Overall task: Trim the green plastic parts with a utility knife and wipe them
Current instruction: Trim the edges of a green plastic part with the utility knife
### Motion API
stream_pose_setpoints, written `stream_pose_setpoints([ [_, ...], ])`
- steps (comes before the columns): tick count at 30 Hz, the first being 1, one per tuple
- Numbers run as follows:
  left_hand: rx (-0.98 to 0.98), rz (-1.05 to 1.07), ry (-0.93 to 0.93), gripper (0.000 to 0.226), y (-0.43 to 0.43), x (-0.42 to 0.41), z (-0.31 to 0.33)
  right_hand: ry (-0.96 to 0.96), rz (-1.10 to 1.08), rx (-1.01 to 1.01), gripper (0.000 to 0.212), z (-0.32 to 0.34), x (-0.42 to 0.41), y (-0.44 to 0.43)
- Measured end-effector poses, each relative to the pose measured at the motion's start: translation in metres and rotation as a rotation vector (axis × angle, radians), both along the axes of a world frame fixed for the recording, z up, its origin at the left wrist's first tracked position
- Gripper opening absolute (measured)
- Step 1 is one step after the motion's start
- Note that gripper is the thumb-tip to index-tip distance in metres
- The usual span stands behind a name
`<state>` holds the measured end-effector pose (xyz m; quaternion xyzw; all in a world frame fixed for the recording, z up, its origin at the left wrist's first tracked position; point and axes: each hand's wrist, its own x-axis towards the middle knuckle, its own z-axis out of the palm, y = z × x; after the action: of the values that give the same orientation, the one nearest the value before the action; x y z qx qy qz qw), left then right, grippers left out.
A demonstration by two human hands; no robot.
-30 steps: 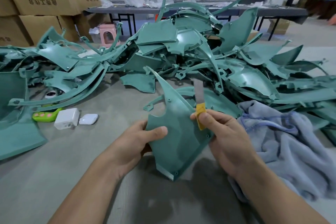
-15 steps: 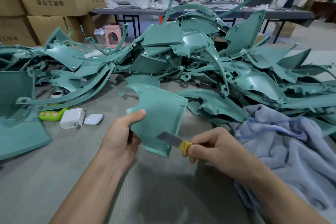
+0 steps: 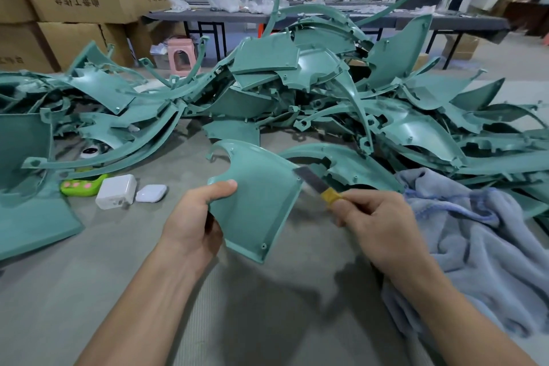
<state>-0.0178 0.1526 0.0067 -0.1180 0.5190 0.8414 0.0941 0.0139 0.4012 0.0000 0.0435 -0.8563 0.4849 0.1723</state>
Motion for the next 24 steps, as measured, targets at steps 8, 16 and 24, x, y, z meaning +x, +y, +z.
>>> stream_pose_setpoints([
  [8,0.013,0.015,-0.027,0.043,0.001,0.001,0.002,-0.206,0.336,0.122,0.019,-0.003,0.008,-0.006],
  [16,0.009,0.001,-0.035,0.043,0.002,0.002,0.003,-0.182,0.507,-0.010,0.016,0.001,0.014,-0.006],
  [24,0.009,0.007,0.029,0.034,-0.005,-0.002,0.000,-0.174,-0.098,-0.052,0.025,-0.009,-0.010,0.012],
])
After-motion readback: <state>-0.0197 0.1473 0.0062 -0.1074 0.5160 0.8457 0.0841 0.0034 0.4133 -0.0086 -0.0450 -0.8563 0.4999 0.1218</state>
